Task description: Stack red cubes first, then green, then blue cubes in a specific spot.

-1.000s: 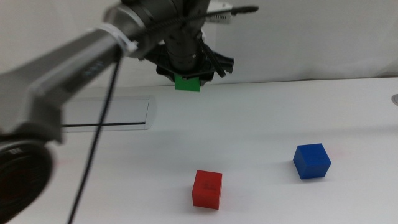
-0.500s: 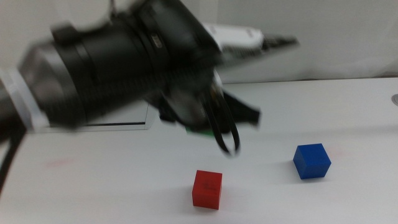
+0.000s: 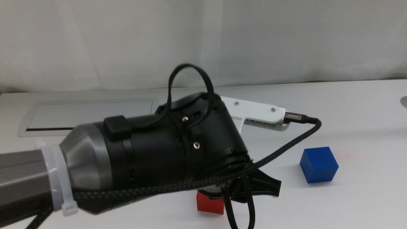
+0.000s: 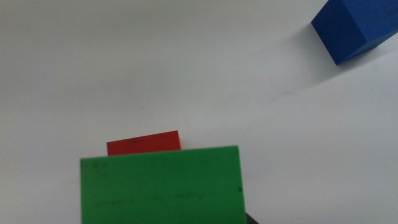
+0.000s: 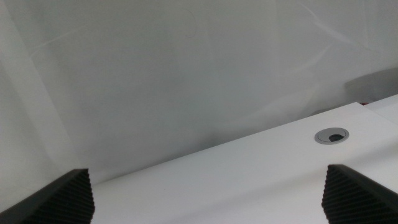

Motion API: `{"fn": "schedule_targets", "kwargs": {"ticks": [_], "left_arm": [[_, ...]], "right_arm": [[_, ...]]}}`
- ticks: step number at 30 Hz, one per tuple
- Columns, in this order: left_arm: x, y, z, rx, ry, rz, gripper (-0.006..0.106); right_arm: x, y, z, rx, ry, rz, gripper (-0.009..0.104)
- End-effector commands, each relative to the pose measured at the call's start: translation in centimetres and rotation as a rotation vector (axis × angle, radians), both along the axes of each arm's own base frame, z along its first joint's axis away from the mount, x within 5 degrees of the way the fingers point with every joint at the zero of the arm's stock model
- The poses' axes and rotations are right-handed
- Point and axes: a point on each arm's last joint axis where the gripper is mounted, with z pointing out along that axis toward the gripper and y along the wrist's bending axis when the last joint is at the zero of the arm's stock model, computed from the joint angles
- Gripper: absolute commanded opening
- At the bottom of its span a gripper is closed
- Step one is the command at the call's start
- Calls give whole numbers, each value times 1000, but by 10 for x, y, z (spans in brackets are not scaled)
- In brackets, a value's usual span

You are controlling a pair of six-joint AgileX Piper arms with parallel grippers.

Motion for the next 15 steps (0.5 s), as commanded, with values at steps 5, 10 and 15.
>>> {"fn": "schedule_targets", "kwargs": {"ticks": [5, 10, 15], "left_arm": [[7, 7, -4, -27, -26, 49, -3], [14, 12, -6, -40, -5, 89, -3], [16, 7, -21, -25, 32, 96, -3]], "right_arm": [[-2, 0, -3, 0, -30, -3, 103], [-2, 0, -3, 0, -30, -3, 103], [-2, 0, -3, 0, -30, -3, 103]]}}
